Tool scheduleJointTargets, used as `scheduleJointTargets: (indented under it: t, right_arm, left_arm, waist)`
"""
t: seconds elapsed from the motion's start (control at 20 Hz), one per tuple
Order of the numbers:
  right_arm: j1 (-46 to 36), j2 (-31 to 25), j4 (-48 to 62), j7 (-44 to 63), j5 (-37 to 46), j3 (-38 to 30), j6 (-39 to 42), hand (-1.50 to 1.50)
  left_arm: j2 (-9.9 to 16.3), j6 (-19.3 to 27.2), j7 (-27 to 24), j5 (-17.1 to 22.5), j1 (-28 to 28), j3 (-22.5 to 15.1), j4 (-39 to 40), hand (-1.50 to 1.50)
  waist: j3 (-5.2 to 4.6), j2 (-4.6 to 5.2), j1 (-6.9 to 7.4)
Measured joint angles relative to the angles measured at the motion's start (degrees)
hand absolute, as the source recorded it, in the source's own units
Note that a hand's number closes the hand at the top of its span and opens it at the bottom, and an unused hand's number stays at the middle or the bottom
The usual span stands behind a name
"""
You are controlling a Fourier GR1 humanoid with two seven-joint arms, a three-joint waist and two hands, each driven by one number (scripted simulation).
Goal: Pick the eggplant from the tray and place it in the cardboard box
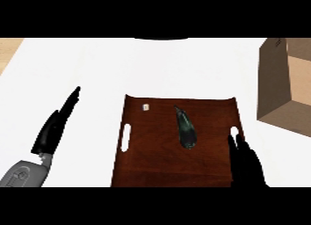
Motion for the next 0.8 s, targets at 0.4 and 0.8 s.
scheduleJointTargets:
  t: [0.4, 0.8]
  right_arm:
    - [-15.0, 1.0, 10.7, 9.1, -7.3, -1.5, 2.4, -1.50]
    - [-20.5, 0.9, 20.9, 8.0, -5.2, -2.0, -4.6, -1.50]
  left_arm:
    - [-2.2, -1.7, 0.0, -2.4, -0.7, 2.7, 1.8, 0.00]
    - [-3.5, -4.5, -1.3, -4.3, 1.4, 5.7, 1.4, 0.00]
  waist:
    - [0.11, -0.18, -0.46]
    - [0.13, -0.26, -0.58]
